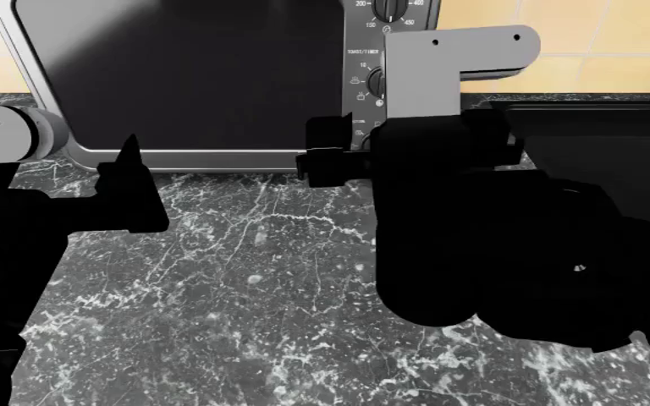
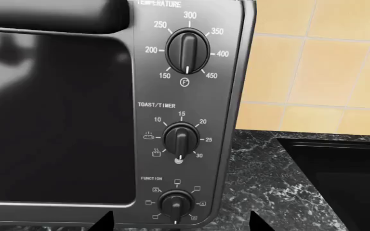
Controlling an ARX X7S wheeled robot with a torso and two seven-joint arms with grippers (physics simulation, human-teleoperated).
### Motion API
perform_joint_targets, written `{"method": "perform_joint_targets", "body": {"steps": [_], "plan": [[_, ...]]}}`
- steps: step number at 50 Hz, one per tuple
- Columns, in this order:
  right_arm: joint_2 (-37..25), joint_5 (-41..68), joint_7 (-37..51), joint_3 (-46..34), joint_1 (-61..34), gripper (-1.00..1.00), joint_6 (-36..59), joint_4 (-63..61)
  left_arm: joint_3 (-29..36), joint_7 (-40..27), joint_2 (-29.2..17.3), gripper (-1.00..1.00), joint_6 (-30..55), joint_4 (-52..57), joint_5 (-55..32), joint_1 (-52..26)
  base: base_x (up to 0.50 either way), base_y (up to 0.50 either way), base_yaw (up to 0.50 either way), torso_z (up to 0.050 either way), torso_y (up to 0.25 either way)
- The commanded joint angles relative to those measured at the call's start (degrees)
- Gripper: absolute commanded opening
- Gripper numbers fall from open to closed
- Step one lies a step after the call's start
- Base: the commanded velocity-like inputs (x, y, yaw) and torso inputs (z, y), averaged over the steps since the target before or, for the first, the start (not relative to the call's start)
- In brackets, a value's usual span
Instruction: Turn on the toaster oven by setting the timer.
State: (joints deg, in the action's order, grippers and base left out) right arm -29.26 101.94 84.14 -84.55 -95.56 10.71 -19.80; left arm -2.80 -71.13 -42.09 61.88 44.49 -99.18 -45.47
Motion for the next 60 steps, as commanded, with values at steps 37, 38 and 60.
{"method": "perform_joint_targets", "body": {"steps": [37, 38, 60], "plan": [[3.2, -2.3, -3.2, -1.5, 1.4, 1.00, 0.1, 7.7, 1.3, 0.4, -0.4, 1.00, -1.0, -0.1, 0.8, -0.2, 0.00, 0.00, 0.00, 0.000, 0.000], [3.2, -2.2, -3.3, -1.5, 1.4, 1.00, 0.1, 7.9, 1.3, 0.4, -0.3, 1.00, -1.0, -0.2, 0.9, -0.2, 0.00, 0.00, 0.00, 0.000, 0.000], [4.8, -2.9, -6.1, -1.5, 1.5, 1.00, 0.3, 12.6, 1.6, 0.4, -0.7, 1.00, -1.7, -0.1, 0.7, -0.1, 0.00, 0.00, 0.00, 0.000, 0.000]]}}
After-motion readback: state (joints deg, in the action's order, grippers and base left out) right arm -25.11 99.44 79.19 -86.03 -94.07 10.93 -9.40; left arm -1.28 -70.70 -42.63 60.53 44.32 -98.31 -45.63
